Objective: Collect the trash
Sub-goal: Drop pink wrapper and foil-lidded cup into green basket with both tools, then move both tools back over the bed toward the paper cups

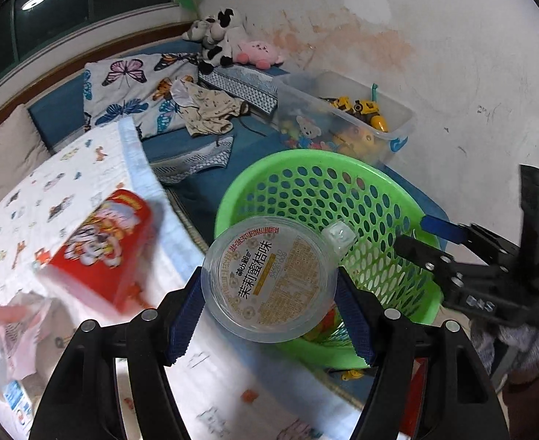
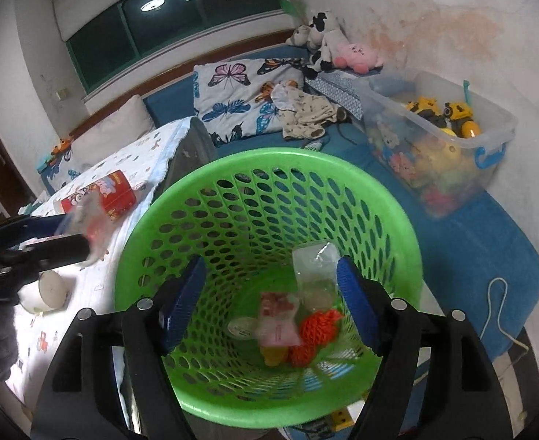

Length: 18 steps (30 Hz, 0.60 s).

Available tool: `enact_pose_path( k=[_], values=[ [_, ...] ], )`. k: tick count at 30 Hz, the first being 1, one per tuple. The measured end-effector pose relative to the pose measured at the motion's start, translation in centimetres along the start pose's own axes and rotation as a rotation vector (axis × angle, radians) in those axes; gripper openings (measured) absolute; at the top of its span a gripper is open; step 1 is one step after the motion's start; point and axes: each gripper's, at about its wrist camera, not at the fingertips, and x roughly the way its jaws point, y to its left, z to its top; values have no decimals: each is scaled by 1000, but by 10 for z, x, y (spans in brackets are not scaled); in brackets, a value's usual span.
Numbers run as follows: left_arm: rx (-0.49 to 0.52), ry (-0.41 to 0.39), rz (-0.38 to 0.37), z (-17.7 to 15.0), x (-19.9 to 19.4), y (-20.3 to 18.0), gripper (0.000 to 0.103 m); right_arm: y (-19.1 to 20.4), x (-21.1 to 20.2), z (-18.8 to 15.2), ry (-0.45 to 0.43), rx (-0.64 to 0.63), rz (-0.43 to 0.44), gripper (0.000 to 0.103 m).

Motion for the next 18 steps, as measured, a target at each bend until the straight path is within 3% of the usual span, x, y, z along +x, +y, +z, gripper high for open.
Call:
enact_pose_path(
  k=[9, 10, 12, 18],
  values=[
    [8, 51, -1, 7, 32, -17, 67, -6, -16, -8, -26, 38, 21, 75],
    [6, 57, -3, 7, 35, -18, 69, -7, -17, -10, -27, 42, 22, 75],
    [-1, 58, -8, 7, 37, -19, 80, -7, -18, -12, -23, 47, 29, 75],
    [0, 43, -20, 3, 29, -19, 83, 1, -19, -17, -15, 37, 43, 75]
  ],
)
